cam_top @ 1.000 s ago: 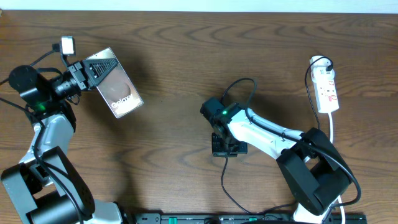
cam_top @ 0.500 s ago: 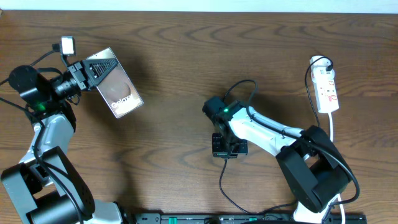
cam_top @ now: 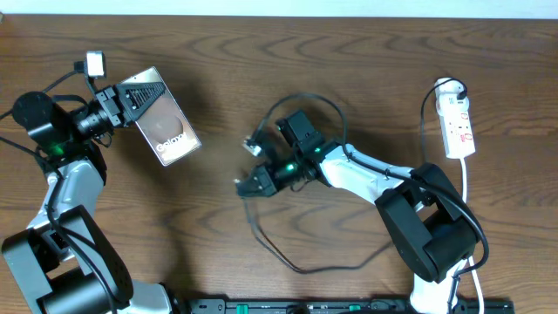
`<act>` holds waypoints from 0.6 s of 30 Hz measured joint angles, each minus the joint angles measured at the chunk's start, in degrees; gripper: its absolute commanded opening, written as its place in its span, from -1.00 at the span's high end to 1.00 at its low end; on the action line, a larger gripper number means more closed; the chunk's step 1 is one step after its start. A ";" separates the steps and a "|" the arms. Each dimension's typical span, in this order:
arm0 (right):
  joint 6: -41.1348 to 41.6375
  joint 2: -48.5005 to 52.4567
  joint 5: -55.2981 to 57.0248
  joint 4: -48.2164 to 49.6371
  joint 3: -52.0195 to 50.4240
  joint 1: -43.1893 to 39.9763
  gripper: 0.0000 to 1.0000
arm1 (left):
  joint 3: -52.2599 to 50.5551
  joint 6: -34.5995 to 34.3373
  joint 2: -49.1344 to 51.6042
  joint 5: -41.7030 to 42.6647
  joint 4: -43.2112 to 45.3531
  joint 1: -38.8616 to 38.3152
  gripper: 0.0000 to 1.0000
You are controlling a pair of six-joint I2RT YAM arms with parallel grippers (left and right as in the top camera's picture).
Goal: Plug charger to phone and switch on socket
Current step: 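Lift the cable plug with the right gripper and turn it upward, then bring the left-held phone and right-held plug toward each other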
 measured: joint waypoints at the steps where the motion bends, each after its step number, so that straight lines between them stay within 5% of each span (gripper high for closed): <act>1: -0.74 0.00 -4.20 4.26 0.04 0.00 0.98 | 0.00 0.00 0.00 0.22 0.02 0.00 0.85; 7: -2.91 0.00 -20.44 20.02 0.17 -0.02 0.98 | 0.00 0.26 0.00 0.26 0.02 -1.60 0.85; 18: -2.89 0.00 -26.12 27.36 0.15 -0.02 0.98 | 0.00 1.46 0.00 0.28 0.02 -6.75 0.85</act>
